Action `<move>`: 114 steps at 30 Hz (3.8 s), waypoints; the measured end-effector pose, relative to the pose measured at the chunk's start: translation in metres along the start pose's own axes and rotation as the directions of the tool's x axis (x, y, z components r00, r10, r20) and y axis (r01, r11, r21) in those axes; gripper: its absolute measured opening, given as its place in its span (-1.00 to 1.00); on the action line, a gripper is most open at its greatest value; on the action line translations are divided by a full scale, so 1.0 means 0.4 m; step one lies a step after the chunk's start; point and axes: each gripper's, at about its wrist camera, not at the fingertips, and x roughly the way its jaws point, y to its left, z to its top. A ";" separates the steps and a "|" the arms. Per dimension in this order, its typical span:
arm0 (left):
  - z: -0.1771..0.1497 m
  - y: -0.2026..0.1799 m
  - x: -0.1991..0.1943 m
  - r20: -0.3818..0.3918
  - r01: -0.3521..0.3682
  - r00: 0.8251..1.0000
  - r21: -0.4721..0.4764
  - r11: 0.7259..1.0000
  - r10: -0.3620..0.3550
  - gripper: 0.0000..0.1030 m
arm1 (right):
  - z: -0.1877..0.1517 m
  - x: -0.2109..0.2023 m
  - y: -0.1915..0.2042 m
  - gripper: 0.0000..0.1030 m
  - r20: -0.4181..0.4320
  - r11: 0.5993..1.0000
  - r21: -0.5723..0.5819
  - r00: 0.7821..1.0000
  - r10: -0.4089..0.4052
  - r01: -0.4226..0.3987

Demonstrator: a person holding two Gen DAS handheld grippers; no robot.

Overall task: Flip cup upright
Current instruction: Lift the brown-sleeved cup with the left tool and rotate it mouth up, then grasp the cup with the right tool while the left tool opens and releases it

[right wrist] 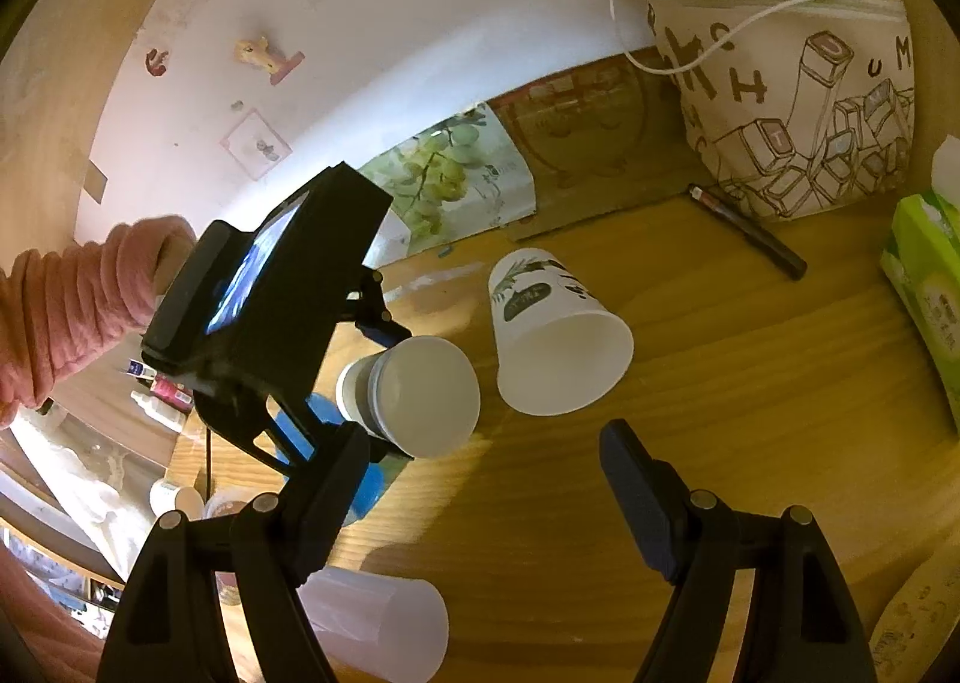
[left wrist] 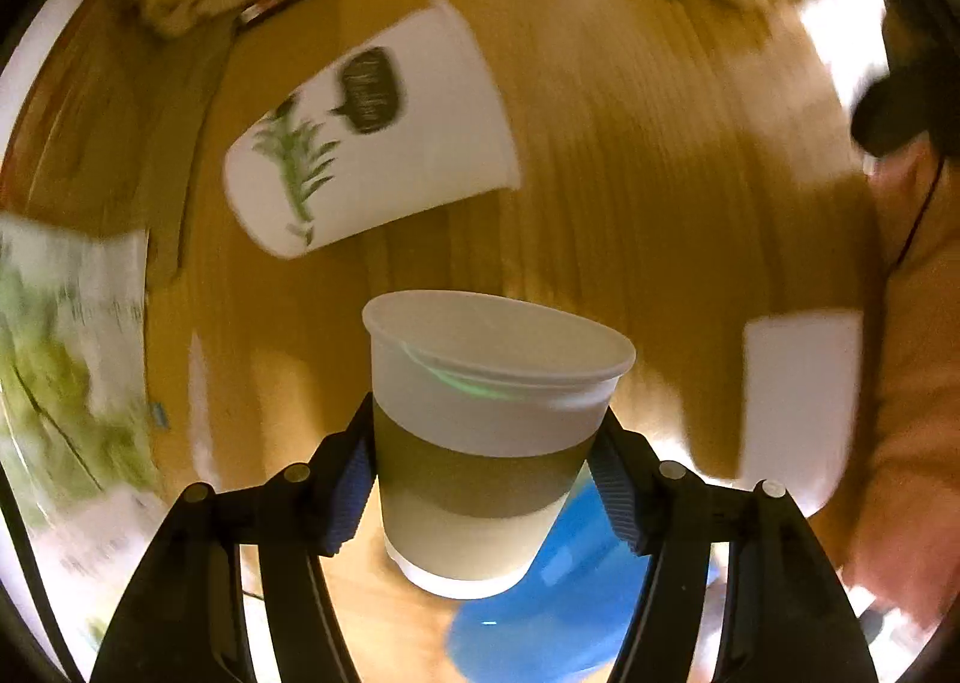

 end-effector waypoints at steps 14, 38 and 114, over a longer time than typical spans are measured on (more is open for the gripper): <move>-0.114 -0.022 -0.089 0.190 0.136 0.980 -0.398 0.907 -0.063 0.30 | -0.015 -0.046 0.028 0.55 0.055 1.000 0.007 0.998 -0.013 0.012; -0.276 -0.239 -0.190 0.366 0.207 0.926 -0.695 0.689 0.091 0.30 | -0.095 -0.176 0.129 0.55 0.118 1.000 0.010 0.993 0.028 -0.029; -0.471 -0.548 0.051 0.463 0.457 0.886 -0.876 0.153 0.011 0.66 | -0.363 0.070 0.306 0.55 -0.530 0.983 0.146 0.830 0.175 -0.114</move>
